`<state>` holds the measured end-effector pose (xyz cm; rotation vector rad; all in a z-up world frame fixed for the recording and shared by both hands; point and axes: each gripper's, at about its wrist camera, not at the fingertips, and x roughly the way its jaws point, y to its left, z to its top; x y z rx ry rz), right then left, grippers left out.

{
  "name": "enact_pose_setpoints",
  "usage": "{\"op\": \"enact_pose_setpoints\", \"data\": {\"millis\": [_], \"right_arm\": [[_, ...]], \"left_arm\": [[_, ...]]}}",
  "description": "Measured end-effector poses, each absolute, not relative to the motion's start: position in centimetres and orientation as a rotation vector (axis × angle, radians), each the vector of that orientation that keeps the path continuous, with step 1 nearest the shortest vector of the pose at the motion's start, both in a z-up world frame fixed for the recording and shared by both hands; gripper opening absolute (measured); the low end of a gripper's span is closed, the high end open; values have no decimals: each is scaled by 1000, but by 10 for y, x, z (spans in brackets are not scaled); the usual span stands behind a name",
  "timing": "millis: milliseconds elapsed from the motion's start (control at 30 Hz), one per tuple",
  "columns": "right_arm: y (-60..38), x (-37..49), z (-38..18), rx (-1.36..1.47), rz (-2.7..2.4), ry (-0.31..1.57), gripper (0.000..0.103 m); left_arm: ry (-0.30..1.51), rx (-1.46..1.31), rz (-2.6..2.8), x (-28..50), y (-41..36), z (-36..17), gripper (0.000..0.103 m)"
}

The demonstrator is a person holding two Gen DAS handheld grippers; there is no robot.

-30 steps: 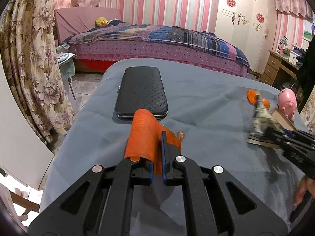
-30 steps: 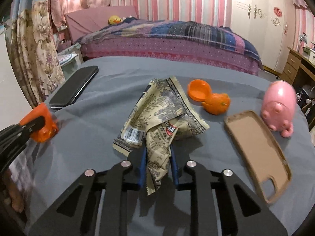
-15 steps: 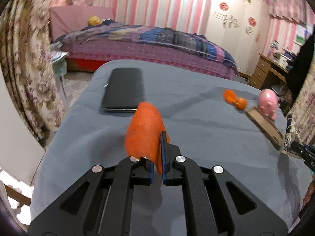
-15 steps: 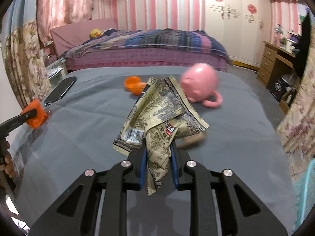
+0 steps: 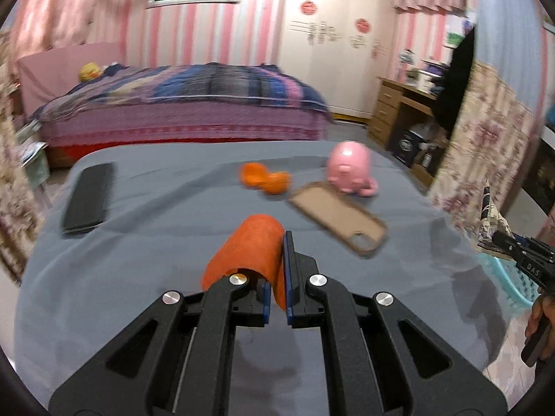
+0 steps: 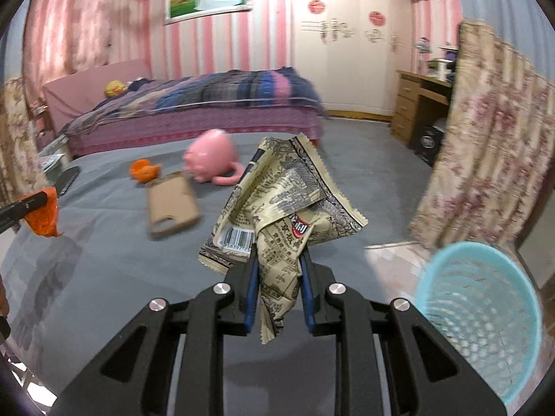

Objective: Collect trash
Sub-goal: 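Carry the orange wrapper and snack wrapper over the light-blue basket with both tools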

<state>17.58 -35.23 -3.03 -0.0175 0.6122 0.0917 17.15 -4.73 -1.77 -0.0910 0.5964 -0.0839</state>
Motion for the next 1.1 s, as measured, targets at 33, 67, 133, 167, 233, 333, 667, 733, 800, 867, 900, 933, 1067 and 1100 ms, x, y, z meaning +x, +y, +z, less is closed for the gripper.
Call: {"op": "enact_pose_setpoints", "data": {"millis": [33, 67, 133, 167, 233, 333, 667, 733, 800, 867, 900, 933, 1067, 1100], "right_arm": [[-366, 172, -30, -9, 69, 611, 21], [-380, 168, -30, 1, 47, 609, 21], [-401, 161, -29, 16, 12, 606, 22], [-414, 157, -30, 26, -9, 606, 21], [-435, 152, -31, 41, -40, 607, 21], [-463, 140, -34, 49, -90, 607, 21], [-548, 106, -46, 121, -268, 590, 21], [-564, 100, -51, 160, -289, 588, 21], [-578, 95, -56, 179, -314, 591, 21], [-588, 90, -59, 188, -332, 590, 21], [-591, 89, -60, 190, -338, 589, 21], [-596, 87, -61, 195, -348, 587, 21], [-608, 82, -64, 203, -371, 581, 21], [-612, 80, -64, 205, -379, 578, 21]], "left_arm": [[598, -83, -99, 173, -57, -17, 4], [599, -77, -123, 177, -70, -16, 4], [602, -72, -174, 183, -96, -15, 4], [603, -66, -201, 185, -112, -14, 4], [597, -47, -254, 188, -143, -12, 4], [587, -22, -347, 190, -196, -10, 4], [575, 93, -569, 184, -341, -8, 4], [572, 119, -598, 182, -361, -8, 4], [573, 133, -626, 179, -375, -9, 4], [575, 146, -651, 177, -390, -11, 4], [576, 151, -658, 177, -396, -12, 4], [579, 156, -669, 177, -403, -13, 4], [586, 181, -715, 176, -431, -15, 4], [585, 189, -724, 175, -438, -15, 4]]}}
